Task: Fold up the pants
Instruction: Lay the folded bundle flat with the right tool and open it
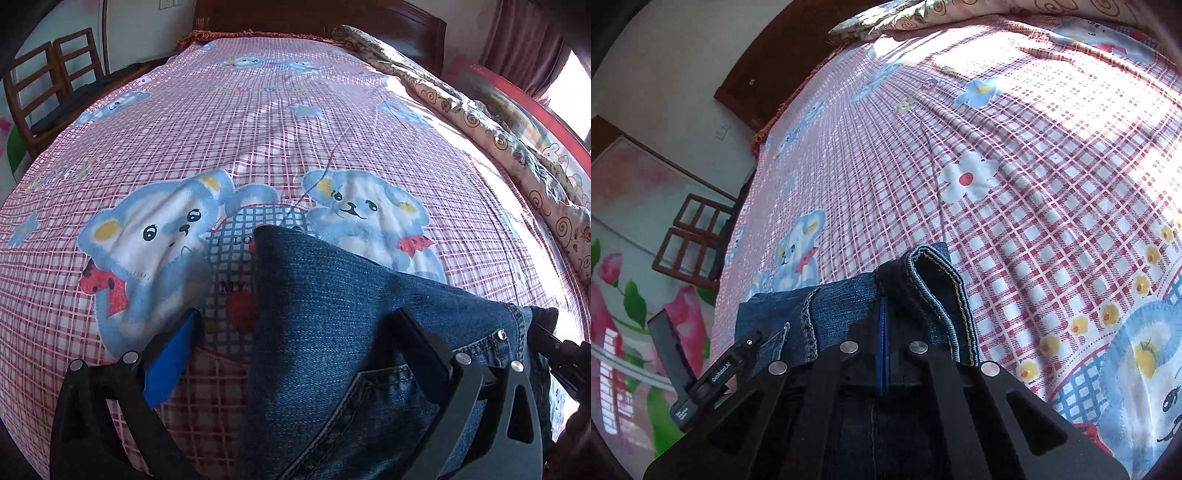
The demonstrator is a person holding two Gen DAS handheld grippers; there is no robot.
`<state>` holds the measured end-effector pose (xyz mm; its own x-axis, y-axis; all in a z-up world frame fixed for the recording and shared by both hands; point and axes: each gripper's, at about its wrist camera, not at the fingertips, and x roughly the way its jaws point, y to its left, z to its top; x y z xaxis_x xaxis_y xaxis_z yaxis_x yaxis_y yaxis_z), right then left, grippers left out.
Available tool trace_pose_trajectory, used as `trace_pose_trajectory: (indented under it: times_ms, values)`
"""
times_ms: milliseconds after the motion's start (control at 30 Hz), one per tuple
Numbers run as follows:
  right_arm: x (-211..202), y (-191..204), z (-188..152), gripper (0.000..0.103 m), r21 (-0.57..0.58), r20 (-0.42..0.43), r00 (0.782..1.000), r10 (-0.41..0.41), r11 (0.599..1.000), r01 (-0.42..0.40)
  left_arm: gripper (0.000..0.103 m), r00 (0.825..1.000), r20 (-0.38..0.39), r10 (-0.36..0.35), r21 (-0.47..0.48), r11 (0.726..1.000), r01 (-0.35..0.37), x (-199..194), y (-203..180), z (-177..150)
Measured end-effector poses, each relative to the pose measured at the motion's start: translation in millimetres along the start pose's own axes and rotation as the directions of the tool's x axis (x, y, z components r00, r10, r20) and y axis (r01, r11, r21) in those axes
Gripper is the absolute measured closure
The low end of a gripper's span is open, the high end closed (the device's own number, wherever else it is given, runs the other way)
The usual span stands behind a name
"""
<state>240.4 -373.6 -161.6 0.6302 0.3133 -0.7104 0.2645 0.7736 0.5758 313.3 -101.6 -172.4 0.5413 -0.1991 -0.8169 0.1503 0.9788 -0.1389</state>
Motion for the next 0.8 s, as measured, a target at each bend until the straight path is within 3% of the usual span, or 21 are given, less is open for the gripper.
trace_pose_trajectory:
  times_ms: [100,200,400,633,733,800]
  values:
    - [-29,22,-7,0.099,-0.068,0.044,0.998,-0.052,0.996,0.055,0.002,0.996,0.052,0.067,0.014,0.998,-0.068,-23,0,-1]
    - [-56,38,-23,0.099,-0.169,0.084,0.993,-0.077,0.982,0.091,0.002,0.989,0.13,0.073,0.035,0.996,-0.078,-62,4,-10]
    - [-77,66,-77,0.099,-0.38,0.083,0.994,-0.073,0.92,0.099,0.002,0.982,0.19,-0.011,0.124,0.992,-0.012,-122,-5,-63]
    - [-67,65,-105,0.099,-0.443,0.055,0.989,-0.135,0.884,0.146,0.002,0.99,0.144,-0.008,0.215,0.976,-0.024,-112,-34,-109]
    - [-60,48,-111,0.099,-0.425,0.029,0.989,-0.147,0.893,0.145,0.002,0.995,0.098,0.009,0.217,0.976,-0.03,-99,-35,-120]
    - [-58,43,-115,0.099,-0.419,0.03,0.991,-0.132,0.898,0.132,0.002,0.994,0.111,0.003,0.21,0.977,-0.026,-97,-33,-123]
